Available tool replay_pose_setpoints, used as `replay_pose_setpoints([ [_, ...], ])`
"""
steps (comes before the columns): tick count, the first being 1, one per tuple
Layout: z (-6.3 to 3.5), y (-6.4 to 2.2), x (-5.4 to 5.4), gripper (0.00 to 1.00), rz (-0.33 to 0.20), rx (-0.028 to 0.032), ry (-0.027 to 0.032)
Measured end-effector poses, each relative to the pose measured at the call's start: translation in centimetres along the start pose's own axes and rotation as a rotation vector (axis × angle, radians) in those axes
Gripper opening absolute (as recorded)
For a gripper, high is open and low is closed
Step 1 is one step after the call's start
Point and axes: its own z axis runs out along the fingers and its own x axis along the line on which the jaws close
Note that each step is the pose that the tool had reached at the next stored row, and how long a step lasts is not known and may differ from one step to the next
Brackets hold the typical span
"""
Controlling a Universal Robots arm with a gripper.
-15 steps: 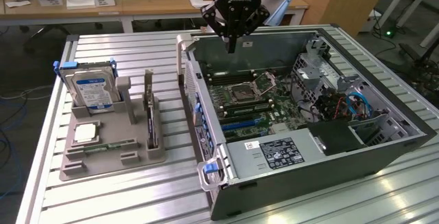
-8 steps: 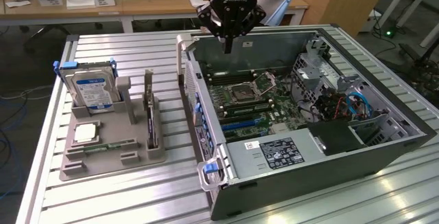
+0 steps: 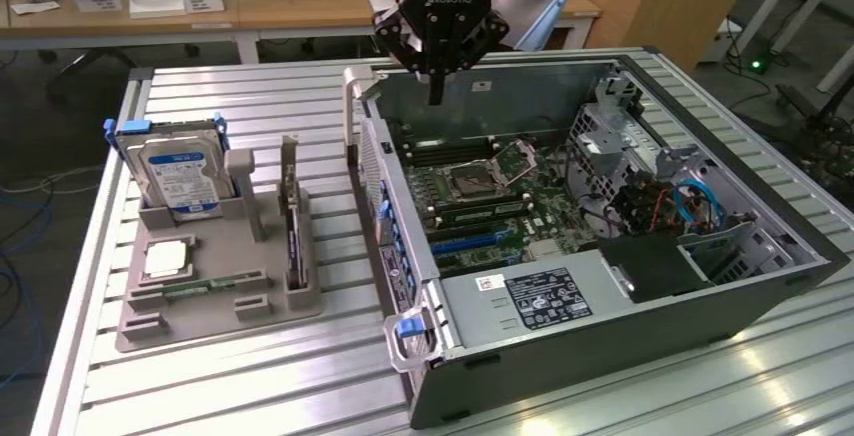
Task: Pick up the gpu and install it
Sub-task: 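Reach for the gpu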
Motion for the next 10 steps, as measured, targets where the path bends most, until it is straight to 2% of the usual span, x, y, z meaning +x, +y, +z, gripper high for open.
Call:
replay_pose_setpoints([
  [10, 0.00, -0.12, 1.2, 0.11, 0.000, -0.0001, -0.0001],
])
